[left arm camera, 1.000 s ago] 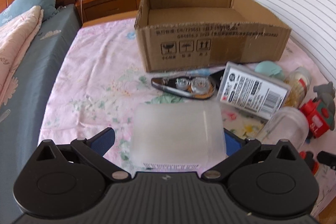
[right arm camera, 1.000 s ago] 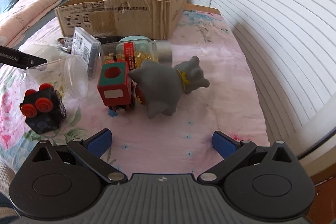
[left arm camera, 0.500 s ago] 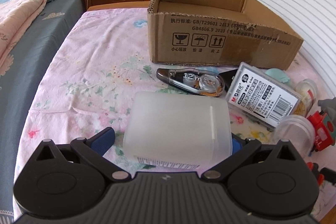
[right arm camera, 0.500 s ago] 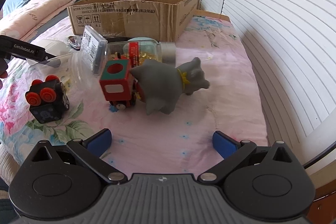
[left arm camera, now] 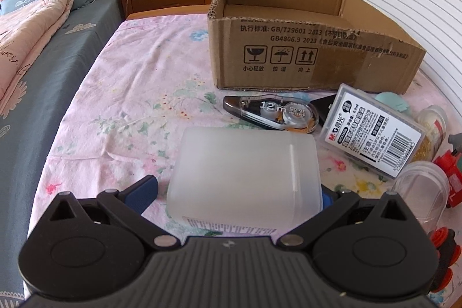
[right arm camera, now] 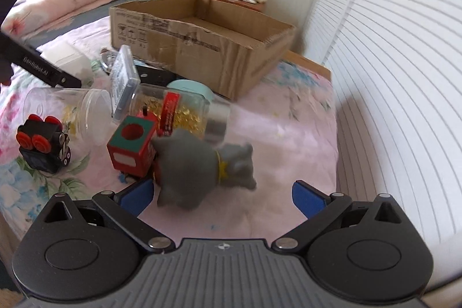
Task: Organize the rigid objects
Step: 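Close left gripper on white box while right gripper grasps grey elephant toy, then carry both objects over cardboard box and open left gripper to drop white box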
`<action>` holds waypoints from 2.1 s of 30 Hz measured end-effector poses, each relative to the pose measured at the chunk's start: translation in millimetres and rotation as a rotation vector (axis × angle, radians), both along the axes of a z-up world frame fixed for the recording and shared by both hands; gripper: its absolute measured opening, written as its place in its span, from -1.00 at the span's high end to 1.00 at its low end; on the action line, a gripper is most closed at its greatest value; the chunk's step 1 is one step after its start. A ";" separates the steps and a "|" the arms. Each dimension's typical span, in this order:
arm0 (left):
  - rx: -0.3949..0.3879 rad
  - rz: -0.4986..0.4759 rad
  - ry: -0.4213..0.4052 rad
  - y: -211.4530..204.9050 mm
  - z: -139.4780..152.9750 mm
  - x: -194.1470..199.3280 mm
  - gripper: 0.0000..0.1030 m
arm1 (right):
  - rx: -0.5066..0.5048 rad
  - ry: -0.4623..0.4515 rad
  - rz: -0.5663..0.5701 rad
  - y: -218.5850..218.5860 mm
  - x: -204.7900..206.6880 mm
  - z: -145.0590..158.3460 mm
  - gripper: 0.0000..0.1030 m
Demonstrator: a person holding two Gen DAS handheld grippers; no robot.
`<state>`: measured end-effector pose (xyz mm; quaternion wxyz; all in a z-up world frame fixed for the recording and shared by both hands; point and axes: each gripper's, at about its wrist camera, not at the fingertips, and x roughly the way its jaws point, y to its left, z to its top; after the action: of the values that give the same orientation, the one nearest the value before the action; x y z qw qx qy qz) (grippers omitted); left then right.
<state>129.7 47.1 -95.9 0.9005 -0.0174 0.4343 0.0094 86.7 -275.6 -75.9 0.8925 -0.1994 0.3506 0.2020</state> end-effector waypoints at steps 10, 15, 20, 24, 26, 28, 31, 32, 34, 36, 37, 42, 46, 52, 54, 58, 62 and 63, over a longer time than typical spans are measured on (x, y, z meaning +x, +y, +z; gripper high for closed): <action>0.013 -0.010 -0.014 -1.3 -0.5 1.2 -0.99 | -0.004 0.015 0.110 8.1 13.7 -1.0 -0.74; 0.040 -0.036 -0.029 -4.8 1.3 0.4 -0.94 | 0.010 0.035 0.119 11.1 16.6 -2.4 -0.54; 0.059 -0.064 -0.035 -6.8 4.9 -1.5 -0.85 | -0.014 0.058 0.063 9.9 12.8 0.9 -0.53; 0.069 -0.076 -0.039 -6.3 4.7 -0.2 -0.87 | -0.003 0.069 0.037 5.4 12.6 -0.2 -0.56; 0.067 -0.075 -0.037 -6.5 4.6 1.7 -0.86 | 0.006 0.070 0.026 6.2 15.9 -1.4 -0.60; 0.065 -0.079 -0.040 -7.2 5.2 2.6 -0.85 | 0.019 0.077 0.022 7.5 19.5 -3.6 -0.65; 0.061 -0.099 -0.040 -8.0 7.1 3.2 -0.66 | 0.019 0.089 -0.001 8.5 22.8 -7.6 -0.59; 0.055 -0.108 -0.033 -8.1 7.9 3.6 -0.60 | 0.022 0.090 -0.017 8.5 22.6 -6.7 -0.56; 0.056 -0.118 -0.022 -7.4 8.7 5.1 -0.60 | 0.044 0.100 -0.040 5.8 22.5 -3.5 -0.55; 0.049 -0.127 -0.012 -5.1 10.0 6.6 -0.60 | 0.057 0.101 -0.061 2.8 21.9 -0.4 -0.55; 0.043 -0.131 -0.008 -3.5 11.2 7.3 -0.60 | 0.059 0.106 -0.071 1.4 21.7 0.9 -0.54; 0.049 -0.169 -0.013 3.6 27.7 6.6 -0.60 | 0.048 0.104 -0.093 -0.4 18.6 11.6 -0.54; 0.066 -0.205 -0.032 10.0 48.8 6.2 -0.60 | 0.033 0.083 -0.083 1.5 18.7 27.7 -0.53; 0.091 -0.266 -0.081 12.6 84.6 18.5 -0.60 | 0.027 0.043 -0.045 10.2 22.4 54.8 -0.53; 0.102 -0.284 -0.104 10.0 96.7 28.0 -0.60 | 0.028 0.024 -0.032 15.6 24.4 64.2 -0.53; 0.079 -0.321 -0.137 3.0 118.8 58.7 -0.60 | 0.049 -0.014 -0.002 27.6 32.9 84.6 -0.53; 0.073 -0.342 -0.165 -16.6 130.8 97.0 -0.60 | 0.081 -0.030 0.005 38.8 46.7 101.8 -0.53; 0.072 -0.344 -0.166 -22.1 131.7 106.6 -0.60 | 0.088 -0.032 0.004 41.0 50.5 105.1 -0.53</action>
<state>236.3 25.0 35.8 0.9216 0.0885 0.3546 -0.1306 137.2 -234.6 29.1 0.9056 -0.1635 0.3266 0.2157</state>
